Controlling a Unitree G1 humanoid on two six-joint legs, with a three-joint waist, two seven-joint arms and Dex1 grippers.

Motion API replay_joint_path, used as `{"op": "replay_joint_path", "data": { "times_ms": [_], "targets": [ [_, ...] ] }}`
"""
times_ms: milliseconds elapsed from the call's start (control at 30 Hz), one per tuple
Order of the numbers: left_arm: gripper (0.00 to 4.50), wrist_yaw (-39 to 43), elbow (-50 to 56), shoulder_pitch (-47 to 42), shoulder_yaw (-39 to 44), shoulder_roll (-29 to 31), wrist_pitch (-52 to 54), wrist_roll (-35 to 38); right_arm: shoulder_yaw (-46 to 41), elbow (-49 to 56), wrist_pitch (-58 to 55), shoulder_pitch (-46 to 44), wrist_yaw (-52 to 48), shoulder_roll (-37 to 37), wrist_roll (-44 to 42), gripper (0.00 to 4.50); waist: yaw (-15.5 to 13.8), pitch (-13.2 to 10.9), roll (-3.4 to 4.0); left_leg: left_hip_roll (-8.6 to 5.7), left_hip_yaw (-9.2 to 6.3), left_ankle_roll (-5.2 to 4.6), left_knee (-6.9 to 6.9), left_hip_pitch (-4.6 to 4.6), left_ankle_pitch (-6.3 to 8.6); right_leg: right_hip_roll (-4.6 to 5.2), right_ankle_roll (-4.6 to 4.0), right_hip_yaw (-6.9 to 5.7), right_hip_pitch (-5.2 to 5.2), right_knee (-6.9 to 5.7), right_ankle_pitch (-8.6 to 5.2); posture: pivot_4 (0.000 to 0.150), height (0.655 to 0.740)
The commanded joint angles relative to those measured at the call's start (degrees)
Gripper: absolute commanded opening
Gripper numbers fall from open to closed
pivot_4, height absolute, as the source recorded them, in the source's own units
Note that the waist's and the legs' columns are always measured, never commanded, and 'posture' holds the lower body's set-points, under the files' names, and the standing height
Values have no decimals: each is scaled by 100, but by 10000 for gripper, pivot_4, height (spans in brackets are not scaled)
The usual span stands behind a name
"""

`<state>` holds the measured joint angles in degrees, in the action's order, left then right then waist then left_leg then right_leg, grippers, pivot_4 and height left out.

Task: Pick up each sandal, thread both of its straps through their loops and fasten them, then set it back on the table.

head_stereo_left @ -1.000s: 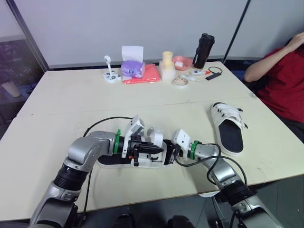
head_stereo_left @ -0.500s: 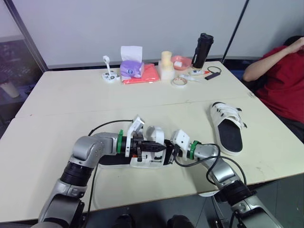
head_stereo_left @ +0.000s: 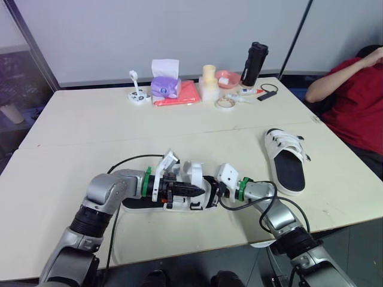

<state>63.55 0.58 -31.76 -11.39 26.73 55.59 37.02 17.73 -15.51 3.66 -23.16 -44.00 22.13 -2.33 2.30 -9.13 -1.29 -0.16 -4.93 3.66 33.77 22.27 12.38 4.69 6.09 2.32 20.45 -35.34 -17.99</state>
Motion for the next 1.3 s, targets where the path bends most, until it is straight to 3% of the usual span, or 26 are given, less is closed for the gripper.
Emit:
{"op": "replay_joint_path", "data": {
  "times_ms": [33,200,700,1300],
  "targets": [
    [484,1,12,79,-196,32,-54,-139,302,-1013,-464,373,149,115,600,0,-1,5,-2,0,0,0,0,0,0,0,0,0,0,0,0,1500,7400],
    [484,-74,23,-67,108,-187,228,230,295,-1010,-464,377,149,123,603,0,-2,9,-2,1,-2,0,0,0,0,4,0,3,-1,1,0,1500,7400],
    [484,-132,54,-102,308,-235,418,349,307,-1068,-433,352,165,92,615,0,-3,9,-2,0,-1,-2,0,0,-1,1,0,0,-1,1,0,1500,7400],
    [484,-144,-85,23,-267,-125,-466,-455,319,-1105,-397,341,173,85,644,0,-6,32,3,0,-1,1,0,0,1,6,0,7,-2,3,0,1500,7400]
  ]
}}
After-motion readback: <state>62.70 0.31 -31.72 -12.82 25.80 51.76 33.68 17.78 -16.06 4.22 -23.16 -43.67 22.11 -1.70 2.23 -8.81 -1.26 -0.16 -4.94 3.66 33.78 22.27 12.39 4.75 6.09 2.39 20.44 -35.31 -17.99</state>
